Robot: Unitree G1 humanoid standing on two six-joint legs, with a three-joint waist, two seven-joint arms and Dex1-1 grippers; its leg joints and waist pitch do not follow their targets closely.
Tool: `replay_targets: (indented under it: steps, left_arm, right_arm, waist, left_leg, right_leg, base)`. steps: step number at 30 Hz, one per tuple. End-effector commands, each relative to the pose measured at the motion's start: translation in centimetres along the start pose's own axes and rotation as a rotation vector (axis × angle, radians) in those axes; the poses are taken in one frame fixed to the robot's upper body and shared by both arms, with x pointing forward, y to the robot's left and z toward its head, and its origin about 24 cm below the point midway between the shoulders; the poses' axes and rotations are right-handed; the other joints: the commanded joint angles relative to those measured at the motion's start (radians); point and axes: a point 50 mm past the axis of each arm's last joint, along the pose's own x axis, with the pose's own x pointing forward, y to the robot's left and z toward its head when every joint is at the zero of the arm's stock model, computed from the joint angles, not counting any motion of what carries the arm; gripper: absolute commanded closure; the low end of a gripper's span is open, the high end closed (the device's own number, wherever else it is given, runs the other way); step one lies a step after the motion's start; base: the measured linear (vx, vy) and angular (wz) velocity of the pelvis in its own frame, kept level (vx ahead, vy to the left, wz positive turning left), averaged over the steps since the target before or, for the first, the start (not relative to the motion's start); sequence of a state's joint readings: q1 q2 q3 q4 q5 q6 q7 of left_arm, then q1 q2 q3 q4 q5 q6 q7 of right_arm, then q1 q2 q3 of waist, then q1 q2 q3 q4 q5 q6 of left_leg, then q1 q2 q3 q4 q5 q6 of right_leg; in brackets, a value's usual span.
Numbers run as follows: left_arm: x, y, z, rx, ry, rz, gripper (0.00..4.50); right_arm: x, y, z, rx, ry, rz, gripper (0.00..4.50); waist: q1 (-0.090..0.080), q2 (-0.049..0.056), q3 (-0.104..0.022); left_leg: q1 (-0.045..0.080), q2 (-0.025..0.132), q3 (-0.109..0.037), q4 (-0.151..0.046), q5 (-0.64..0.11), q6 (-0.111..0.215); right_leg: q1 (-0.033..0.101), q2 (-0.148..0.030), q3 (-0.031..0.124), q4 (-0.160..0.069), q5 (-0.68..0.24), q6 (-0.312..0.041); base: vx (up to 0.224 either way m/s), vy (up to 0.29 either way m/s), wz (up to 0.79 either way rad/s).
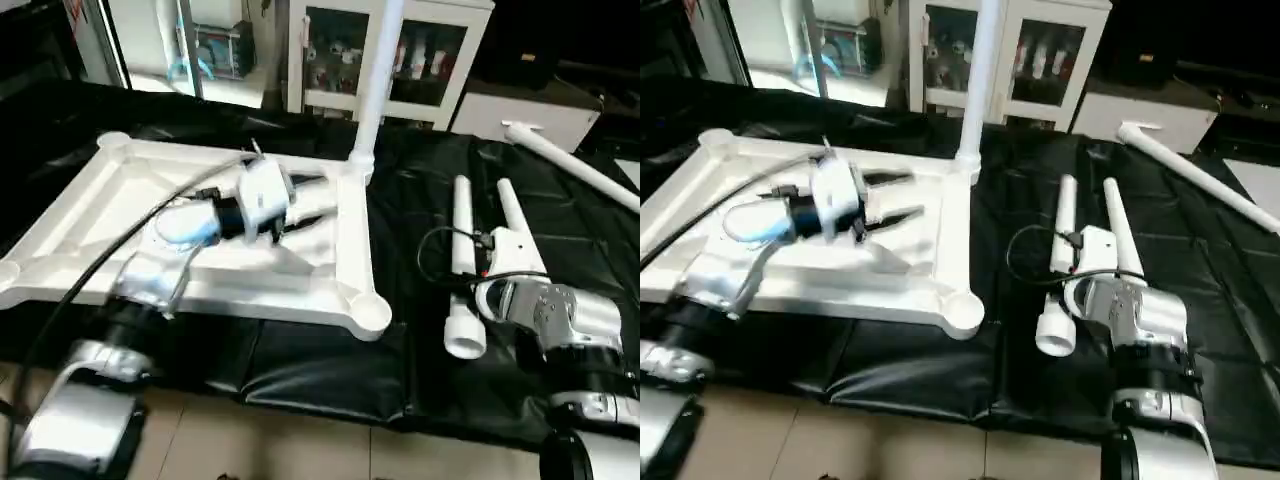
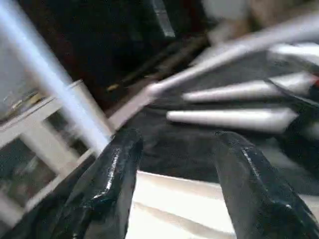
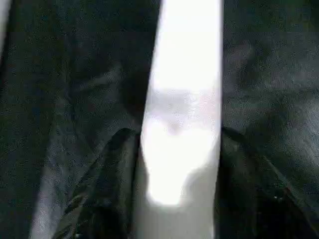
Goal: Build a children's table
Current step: Pick table leg
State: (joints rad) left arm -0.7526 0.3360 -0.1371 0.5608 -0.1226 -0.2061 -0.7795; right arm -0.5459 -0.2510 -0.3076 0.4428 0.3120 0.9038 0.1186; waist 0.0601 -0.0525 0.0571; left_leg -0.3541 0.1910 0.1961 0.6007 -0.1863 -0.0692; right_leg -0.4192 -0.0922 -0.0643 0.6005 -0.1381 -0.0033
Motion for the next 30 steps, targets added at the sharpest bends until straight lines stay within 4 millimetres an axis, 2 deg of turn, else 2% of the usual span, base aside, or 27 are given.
replay_targets:
  steps: [1,2,3,9,10,11,12,13,14,15,17,19,20,21,22,23,27,28,30]
  left_arm:
    - [0.5,1.0,1.5,-0.064,-0.049,0.085,1.46]
    - [0.8,0.7,1.9,-0.139,-0.077,0.082,1.32]
    - [0.9,0.6,2.1,-0.162,-0.083,0.082,1.22]
    - [1.8,0.2,3.3,-0.291,-0.116,0.112,0.78]
    - [2.1,0.1,4.2,-0.366,-0.142,0.12,0.71]
    - [2.1,0.1,4.2,-0.366,-0.142,0.12,0.66]
    - [2.6,-0.5,5.3,-0.466,-0.161,0.077,0.56]
    - [2.6,-0.5,5.3,-0.466,-0.161,0.077,0.56]
    - [3.1,-1.4,6.3,-0.539,-0.173,0.005,0.35]
    - [3.4,-1.7,6.7,-0.564,-0.178,-0.022,0.31]
    - [3.5,-1.9,7.0,-0.576,-0.181,-0.034,0.29]
    - [4.0,-2.1,7.8,-0.618,-0.195,-0.038,0.03]
    - [4.3,-2.1,8.2,-0.642,-0.208,-0.041,0.0]
    - [4.6,-2.1,8.9,-0.684,-0.228,-0.046,0.0]
    - [4.8,-2.0,9.4,-0.732,-0.242,-0.047,0.0]
    - [5.0,-1.9,10.0,-0.775,-0.261,-0.051,0.0]
    - [5.3,-1.5,11.6,-0.891,-0.334,-0.08,0.0]
    - [5.3,-1.4,12.0,-0.914,-0.348,-0.091,0.0]
    - [5.4,-1.4,12.3,-0.939,-0.353,-0.105,0.0]
  right_arm:
    - [-0.5,-0.1,0.9,0.01,-0.077,0.027,2.51]
    - [-0.8,-0.3,1.3,0.022,-0.103,0.025,2.57]
    - [-0.9,-0.4,1.4,0.027,-0.111,0.024,2.61]
    - [-2.1,-0.1,2.8,0.062,-0.229,0.08,2.69]
    - [-3.1,0.6,3.9,0.073,-0.326,0.162,2.69]
    - [-3.1,0.6,3.9,0.073,-0.326,0.162,2.69]
    - [-4.7,1.7,5.5,0.088,-0.454,0.301,2.69]
    - [-4.7,1.7,5.5,0.088,-0.454,0.301,2.69]
    - [-6.6,3.0,6.6,0.079,-0.539,0.478,2.69]
    - [-7.6,3.7,6.9,0.062,-0.556,0.578,2.69]
    - [-8.1,4.1,6.9,0.05,-0.558,0.635,2.69]
    - [-9.4,5.1,6.8,0.027,-0.557,0.783,2.69]
    - [-9.8,5.5,6.7,0.028,-0.554,0.839,2.69]
    - [-10.6,6.2,6.5,0.026,-0.547,0.931,2.69]
    - [-11.1,6.6,6.2,0.025,-0.542,0.99,2.69]
    - [-11.5,7.1,6.0,0.016,-0.532,1.035,2.69]
    - [-12.1,8.3,5.3,0.001,-0.506,1.127,2.7]
    - [-12.2,8.4,5.2,-0.006,-0.499,1.138,2.7]
    - [-12.3,8.7,5.0,-0.017,-0.486,1.156,2.7]
  waist:
    - [0.004,0.007,-0.071]
    - [0.005,0.003,-0.072]
    - [0.006,0.004,-0.072]
    - [0.01,0.007,-0.076]
    - [0.012,0.008,-0.077]
    - [0.013,0.006,-0.079]
    - [0.011,0.005,-0.08]
    - [0.016,0.005,-0.081]
    - [0.015,0.006,-0.078]
    - [0.016,0.007,-0.078]
    - [0.018,0.007,-0.075]
    - [0.021,0.005,-0.073]
    - [0.024,0.004,-0.07]
    - [0.024,-0.001,-0.071]
    - [0.032,0.003,-0.073]
    - [0.033,0.0,-0.073]
    - [0.037,-0.001,-0.074]
    - [0.037,-0.005,-0.072]
    - [0.038,-0.003,-0.073]
  left_leg:
    - [0.011,0.026,-0.016,-0.073,-0.296,-0.052]
    - [0.008,0.028,-0.017,-0.074,-0.271,-0.045]
    - [0.009,0.028,-0.015,-0.073,-0.262,-0.04]
    - [0.002,0.026,-0.011,-0.07,-0.202,-0.019]
    - [0.001,0.026,-0.01,-0.068,-0.193,-0.015]
    - [-0.002,0.026,-0.01,-0.066,-0.185,-0.007]
    - [-0.006,0.027,-0.009,-0.066,-0.176,0.0]
    - [-0.004,0.027,-0.009,-0.064,-0.173,0.006]
    - [-0.005,0.027,-0.009,-0.065,-0.172,0.016]
    - [-0.003,0.027,-0.007,-0.064,-0.18,0.02]
    - [-0.005,0.027,-0.008,-0.064,-0.175,0.042]
    - [-0.003,0.026,-0.007,-0.064,-0.183,0.04]
    - [-0.006,0.026,-0.008,-0.066,-0.193,0.033]
    - [-0.004,0.024,-0.006,-0.064,-0.2,0.028]
    - [-0.002,0.026,-0.009,-0.063,-0.198,0.024]
    - [-0.007,0.025,-0.01,-0.063,-0.194,0.019]
    - [-0.009,0.022,-0.012,-0.062,-0.192,0.011]
    - [-0.011,0.022,-0.012,-0.063,-0.188,0.01]
    - [-0.011,0.021,-0.013,-0.063,-0.18,0.007]
  right_leg:
    - [0.043,-0.047,0.034,-0.069,-0.333,-0.173]
    - [0.048,-0.05,0.034,-0.064,-0.318,-0.183]
    - [0.045,-0.048,0.034,-0.066,-0.311,-0.186]
    - [0.05,-0.043,0.035,-0.059,-0.243,-0.19]
    - [0.05,-0.044,0.035,-0.058,-0.231,-0.191]
    - [0.052,-0.045,0.035,-0.056,-0.218,-0.194]
    - [0.053,-0.043,0.035,-0.051,-0.204,-0.199]
    - [0.053,-0.045,0.035,-0.05,-0.193,-0.204]
    - [0.052,-0.042,0.034,-0.053,-0.2,-0.207]
    - [0.051,-0.041,0.034,-0.052,-0.203,-0.211]
    - [0.05,-0.038,0.033,-0.059,-0.217,-0.201]
    - [0.05,-0.037,0.033,-0.064,-0.253,-0.189]
    - [0.048,-0.039,0.031,-0.072,-0.3,-0.171]
    - [0.048,-0.038,0.031,-0.074,-0.324,-0.163]
    - [0.047,-0.041,0.031,-0.074,-0.33,-0.159]
    - [0.048,-0.039,0.03,-0.071,-0.326,-0.159]
    - [0.047,-0.041,0.027,-0.077,-0.352,-0.138]
    - [0.046,-0.04,0.027,-0.08,-0.364,-0.125]
    - [0.045,-0.04,0.027,-0.08,-0.369,-0.114]
  base:
    - [0.0,0.0,0.0]
    - [0.0,0.0,0.0]
    - [0.0,0.0,0.0]
    - [0.0,0.0,0.0]
    - [0.0,0.0,0.0]
    - [0.0,0.0,0.0]
    - [0.0,0.0,0.0]
    - [0.0,0.0,0.0]
    - [0.0,0.0,0.0]
    - [0.0,0.0,0.0]
    - [0.0,0.0,0.0]
    - [0.0,0.0,0.0]
    - [0.0,0.0,0.0]
    - [0.0,0.0,0.0]
    - [0.0,0.0,0.0]
    - [0.0,0.0,0.0]
    - [0.0,0.0,0.0]
    - [0.0,0.0,0.0]
    - [0.0,0.0,0.0]
